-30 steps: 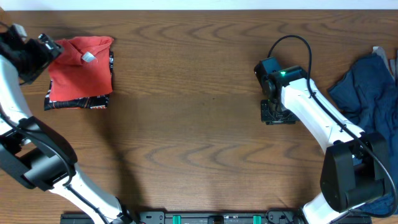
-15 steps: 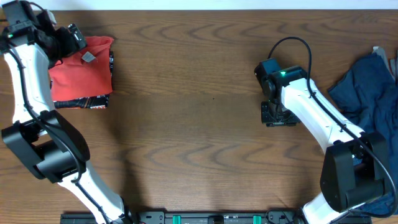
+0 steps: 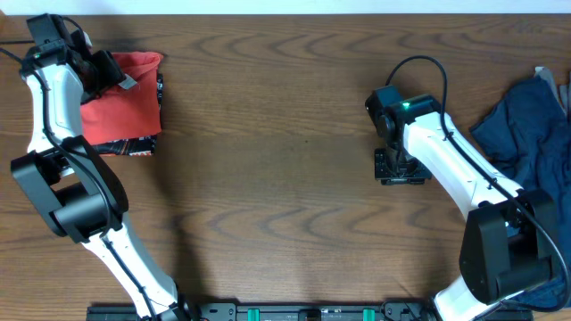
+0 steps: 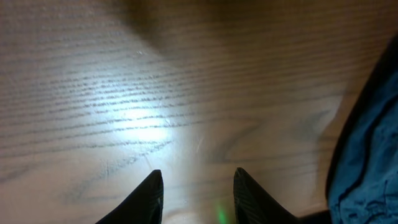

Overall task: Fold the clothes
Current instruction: 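Place the folded red shirt onto the black shirt at top left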

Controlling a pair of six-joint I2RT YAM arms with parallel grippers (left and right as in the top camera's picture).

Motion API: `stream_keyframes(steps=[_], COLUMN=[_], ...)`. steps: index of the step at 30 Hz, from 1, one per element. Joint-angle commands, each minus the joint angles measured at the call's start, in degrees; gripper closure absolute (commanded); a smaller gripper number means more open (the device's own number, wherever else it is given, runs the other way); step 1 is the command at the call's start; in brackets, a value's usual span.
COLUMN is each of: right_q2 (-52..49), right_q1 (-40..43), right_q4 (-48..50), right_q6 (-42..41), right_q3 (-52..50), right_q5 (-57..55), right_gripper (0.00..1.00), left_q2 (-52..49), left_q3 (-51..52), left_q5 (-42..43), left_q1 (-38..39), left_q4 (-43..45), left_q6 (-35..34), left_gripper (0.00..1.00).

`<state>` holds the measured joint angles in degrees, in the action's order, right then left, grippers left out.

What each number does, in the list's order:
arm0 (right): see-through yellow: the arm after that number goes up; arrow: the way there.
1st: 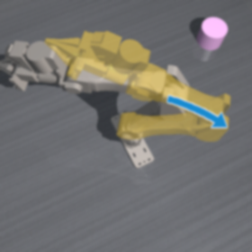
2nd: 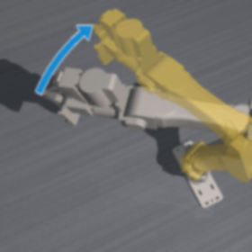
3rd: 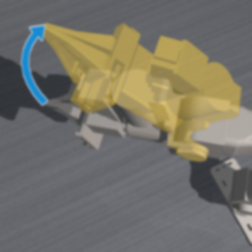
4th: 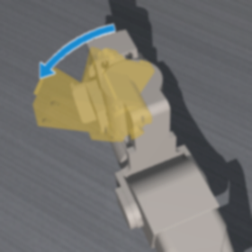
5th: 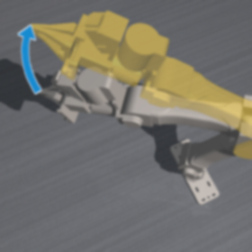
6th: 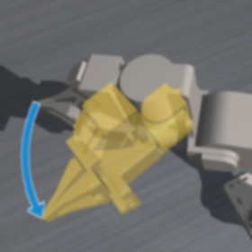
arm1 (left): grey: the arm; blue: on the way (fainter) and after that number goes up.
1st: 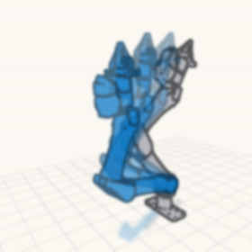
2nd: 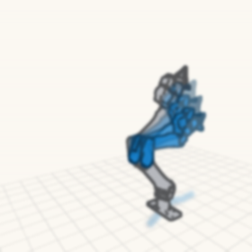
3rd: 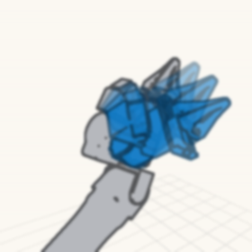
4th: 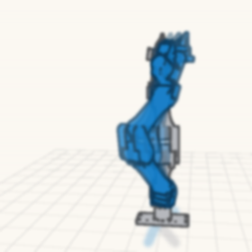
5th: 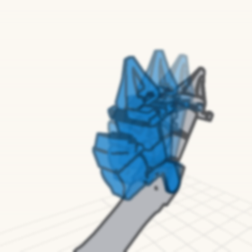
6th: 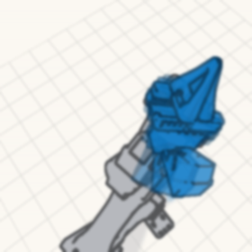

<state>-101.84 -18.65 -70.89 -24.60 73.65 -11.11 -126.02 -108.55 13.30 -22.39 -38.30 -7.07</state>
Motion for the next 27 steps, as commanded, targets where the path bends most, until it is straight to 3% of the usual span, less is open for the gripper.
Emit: stream_keyframes(steps=[1, 10, 13, 19, 23, 27], right_q2=[0.4, 0.4, 0.4, 0.4, 0.4, 0.4], right_q1=[0.4, 0.4, 0.4, 0.4, 0.4, 0.4], right_q4=[-0.3, -0.6, -0.7, -0.7, -0.6, -0.6], right_q6=[-1.1, -1.1, -1.1, -1.1, -1.1, -1.2], right_q3=[0.0, 0.0, 0.0, 0.0, 0.0, 0.0], right_q5=[0.0, 0.0, 0.0, -0.4, -0.7, -0.7], right_gripper=[0.64, 0.65, 0.65, 0.64, 0.64, 0.64], left_q2=[-0.5, -2.9, -2.9, -2.8, -2.2, -1.3], left_q3=[0.0, 0.0, 0.0, -0.1, -0.5, -0.6], left_q5=[-0.5, -3.6, -3.5, -3.4, 2.0, 4.2], left_q1=[0.2, 0.2, 0.2, 0.2, 0.1, -0.2], left_q4=[0.5, 0.7, 0.9, 1.3, 3.7, 11.6], left_q6=[0.1, 0.1, 0.1, 0.1, 0.1, -3.3], left_gripper=[0.41, 0.41, 0.53, 0.94, 0.94, 0.94])
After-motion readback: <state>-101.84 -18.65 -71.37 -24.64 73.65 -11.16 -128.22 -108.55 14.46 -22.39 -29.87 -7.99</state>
